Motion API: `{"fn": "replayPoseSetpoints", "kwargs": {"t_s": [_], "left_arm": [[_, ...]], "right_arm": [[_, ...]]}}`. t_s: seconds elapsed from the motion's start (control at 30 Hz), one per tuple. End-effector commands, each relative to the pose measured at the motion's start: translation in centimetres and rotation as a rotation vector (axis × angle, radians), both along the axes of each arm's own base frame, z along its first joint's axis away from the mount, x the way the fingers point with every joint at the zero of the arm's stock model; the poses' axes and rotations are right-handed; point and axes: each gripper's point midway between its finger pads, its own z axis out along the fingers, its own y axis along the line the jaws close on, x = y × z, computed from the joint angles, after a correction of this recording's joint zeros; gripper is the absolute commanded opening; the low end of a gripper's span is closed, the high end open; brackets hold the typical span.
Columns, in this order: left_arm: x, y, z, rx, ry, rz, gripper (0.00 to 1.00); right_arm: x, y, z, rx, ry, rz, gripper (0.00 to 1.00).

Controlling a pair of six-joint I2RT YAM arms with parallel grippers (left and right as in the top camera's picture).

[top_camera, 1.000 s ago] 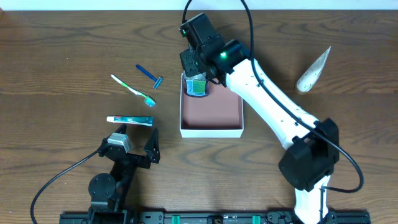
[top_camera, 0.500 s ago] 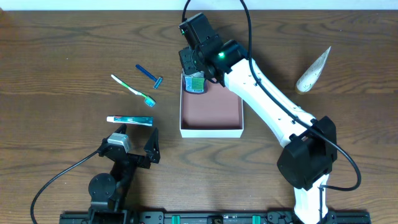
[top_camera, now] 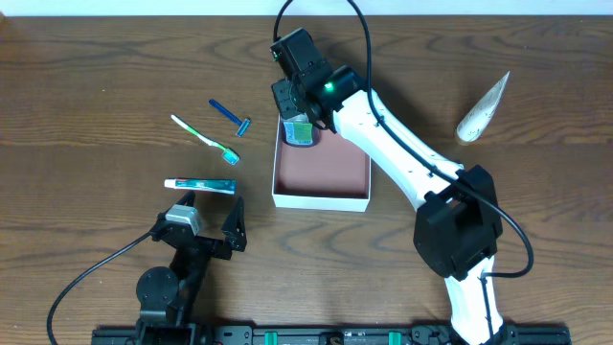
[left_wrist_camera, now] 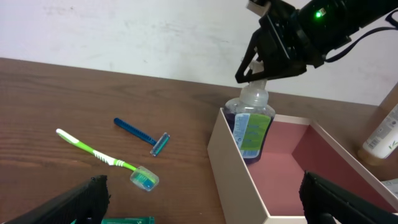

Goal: Pack container
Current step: 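Carry the soap bottle over the box and lower it inside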

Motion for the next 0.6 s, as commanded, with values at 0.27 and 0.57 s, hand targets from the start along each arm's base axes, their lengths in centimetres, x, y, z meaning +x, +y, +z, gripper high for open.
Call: {"fn": "replayPoseSetpoints", "kwargs": {"t_s": [0.27, 0.57], "left_arm": [[-0.06, -0.02, -1.57, 0.016, 0.043, -0.006, 0.98], [-0.06, -0.02, -1.57, 0.016, 0.043, -0.006, 0.98]], "right_arm": [[0.43, 0.72, 2.3, 0.015, -0.064, 0.019, 0.31], [0.43, 0.74, 2.31, 0.007, -0.068, 0.032, 0.5]]}}
